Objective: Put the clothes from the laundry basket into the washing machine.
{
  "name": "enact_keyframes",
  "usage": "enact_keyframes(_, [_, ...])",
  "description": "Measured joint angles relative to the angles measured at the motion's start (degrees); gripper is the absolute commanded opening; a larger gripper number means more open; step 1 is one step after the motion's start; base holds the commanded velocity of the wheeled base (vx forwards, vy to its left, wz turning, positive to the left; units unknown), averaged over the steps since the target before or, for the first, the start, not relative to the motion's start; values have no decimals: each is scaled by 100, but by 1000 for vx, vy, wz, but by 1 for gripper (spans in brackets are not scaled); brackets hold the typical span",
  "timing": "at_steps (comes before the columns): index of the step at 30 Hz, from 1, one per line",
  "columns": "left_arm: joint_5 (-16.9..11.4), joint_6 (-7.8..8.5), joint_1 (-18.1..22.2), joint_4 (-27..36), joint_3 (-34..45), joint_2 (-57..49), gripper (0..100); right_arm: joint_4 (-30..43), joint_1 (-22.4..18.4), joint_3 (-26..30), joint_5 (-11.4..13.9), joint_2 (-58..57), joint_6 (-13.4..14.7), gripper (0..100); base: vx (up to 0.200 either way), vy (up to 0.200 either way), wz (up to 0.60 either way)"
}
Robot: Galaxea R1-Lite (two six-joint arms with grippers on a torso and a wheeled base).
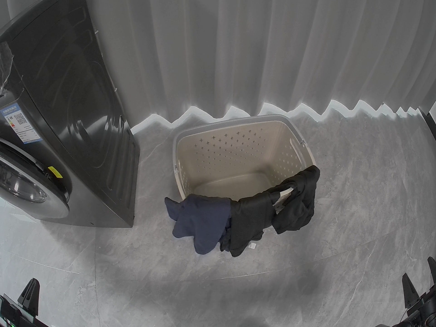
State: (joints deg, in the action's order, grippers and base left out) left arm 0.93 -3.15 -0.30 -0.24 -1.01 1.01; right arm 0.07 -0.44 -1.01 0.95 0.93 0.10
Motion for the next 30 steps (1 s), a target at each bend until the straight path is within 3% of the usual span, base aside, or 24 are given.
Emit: enact_keyframes(30, [2,0,-2,2,0,0,0,0,-2,0,-2,0,0,100,0,200,0])
